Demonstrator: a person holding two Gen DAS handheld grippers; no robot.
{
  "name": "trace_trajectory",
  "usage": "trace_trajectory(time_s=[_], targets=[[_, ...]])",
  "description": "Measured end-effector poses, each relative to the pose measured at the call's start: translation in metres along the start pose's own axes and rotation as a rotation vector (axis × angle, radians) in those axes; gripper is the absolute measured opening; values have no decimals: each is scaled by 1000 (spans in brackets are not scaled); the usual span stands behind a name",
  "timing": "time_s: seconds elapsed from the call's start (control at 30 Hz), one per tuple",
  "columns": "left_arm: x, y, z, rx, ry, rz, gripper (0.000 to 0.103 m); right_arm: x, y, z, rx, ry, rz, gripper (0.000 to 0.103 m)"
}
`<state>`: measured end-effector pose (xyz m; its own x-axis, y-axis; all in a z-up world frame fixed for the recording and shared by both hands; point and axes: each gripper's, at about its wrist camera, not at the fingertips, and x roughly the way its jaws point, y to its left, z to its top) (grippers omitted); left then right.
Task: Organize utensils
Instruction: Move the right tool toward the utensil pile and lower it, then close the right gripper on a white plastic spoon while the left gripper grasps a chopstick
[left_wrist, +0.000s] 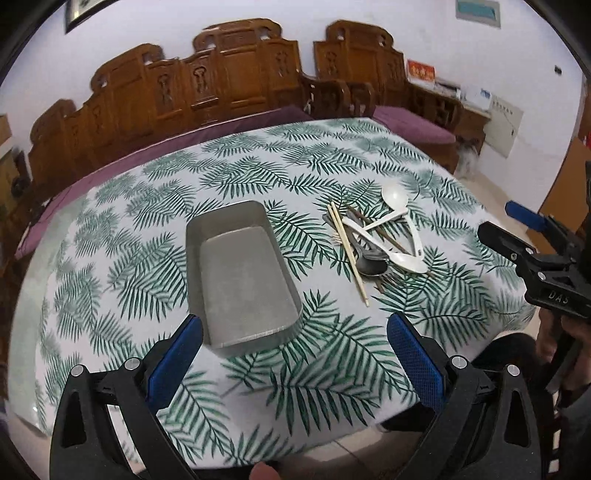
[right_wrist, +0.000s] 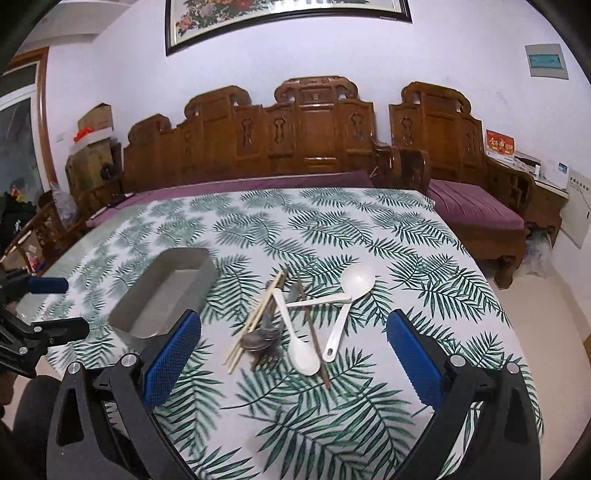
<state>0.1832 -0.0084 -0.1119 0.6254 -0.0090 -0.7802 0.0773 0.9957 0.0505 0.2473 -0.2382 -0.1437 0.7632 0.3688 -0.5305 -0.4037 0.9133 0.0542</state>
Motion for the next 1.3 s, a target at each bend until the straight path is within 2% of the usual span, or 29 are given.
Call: trace_trajectory(time_s=[0.1, 0.23, 0.43, 0.5, 0.53, 0.67, 0.8, 0.93, 1.1, 1.2, 1.3], targets=[[14, -6, 12, 33, 8, -12, 96, 16, -8, 1, 2, 23, -10, 100], [28, -16, 24, 78, 10, -29, 96, 43, -20, 1, 6, 71, -8, 91], [47, -25, 37, 94, -11, -63, 96, 83, -28, -2, 16, 150, 33, 58], [51, -25, 38, 92, -21, -83, 96, 99, -28, -2, 16, 176, 57, 52], [52, -26, 39, 89, -23, -89, 96, 109, -26, -2, 13, 195, 78, 46], [62, -24, 39, 64, -8, -124, 95, 141, -18, -3, -14, 261, 144, 34], [67, -23, 37, 47, 4, -144, 87, 171, -16, -10, -25, 337, 200, 22], [73, -22, 33, 29, 13, -147, 81, 184, -20, -18, -6, 374, 239, 19], [80, -21, 30, 18, 23, -136, 79, 184, -17, -23, -37, 390, 266, 19], [86, -21, 31, 10, 29, -132, 77, 184, -14, -23, -70, 399, 259, 8], [92, -20, 34, 2, 36, -137, 73, 184, -12, -24, -99, 406, 251, 8]])
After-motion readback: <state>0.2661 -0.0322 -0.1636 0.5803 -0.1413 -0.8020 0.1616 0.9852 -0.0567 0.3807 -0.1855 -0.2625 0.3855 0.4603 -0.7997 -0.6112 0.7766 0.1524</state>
